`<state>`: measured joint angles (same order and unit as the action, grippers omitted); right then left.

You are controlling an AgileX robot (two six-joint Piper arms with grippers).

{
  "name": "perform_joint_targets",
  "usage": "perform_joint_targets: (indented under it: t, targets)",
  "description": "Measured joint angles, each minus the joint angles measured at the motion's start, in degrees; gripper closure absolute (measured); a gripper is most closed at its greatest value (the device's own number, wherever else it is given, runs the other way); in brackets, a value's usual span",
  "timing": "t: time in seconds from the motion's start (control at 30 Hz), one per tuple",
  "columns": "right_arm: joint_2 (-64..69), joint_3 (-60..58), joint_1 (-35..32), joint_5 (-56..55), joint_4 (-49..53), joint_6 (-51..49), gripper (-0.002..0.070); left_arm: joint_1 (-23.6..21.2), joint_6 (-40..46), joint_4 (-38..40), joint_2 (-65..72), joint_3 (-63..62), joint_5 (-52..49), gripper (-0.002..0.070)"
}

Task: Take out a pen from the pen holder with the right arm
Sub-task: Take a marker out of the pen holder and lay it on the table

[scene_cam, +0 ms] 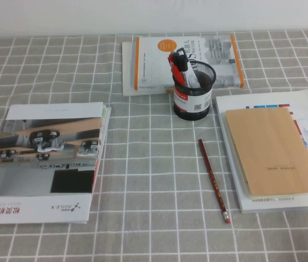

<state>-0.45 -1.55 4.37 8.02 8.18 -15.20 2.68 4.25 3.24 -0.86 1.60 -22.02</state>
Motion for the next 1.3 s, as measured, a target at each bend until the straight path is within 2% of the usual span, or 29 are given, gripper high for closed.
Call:
perform_joint_targets:
  t: [0.27, 0.43, 0.57, 0.77, 1.3]
  targets:
    - [0.0, 0.0, 0.0, 0.7, -2.2, 0.7, 0.0689, 0.0, 0.0, 0.0, 0.0, 0.0, 0.0, 0.0678]
    - [0.0, 0.0, 0.0, 4.1, -10.9, 11.2, 0.0689, 0.0, 0.0, 0.0, 0.0, 0.0, 0.0, 0.0678]
    - [0.0, 0.0, 0.0, 7.6, -13.6, 16.5, 0.0688, 0.0, 0.0, 0.0, 0.0, 0.0, 0.0, 0.0678]
    - [0.0, 0.0, 0.0, 13.3, -14.2, 17.9, 0.0688, 0.0, 0.0, 0.0, 0.0, 0.0, 0.0, 0.0678]
    - [0.0, 0.0, 0.0, 13.6, -14.5, 17.9, 0.0688, 0.0, 0.0, 0.0, 0.0, 0.0, 0.0, 0.0678]
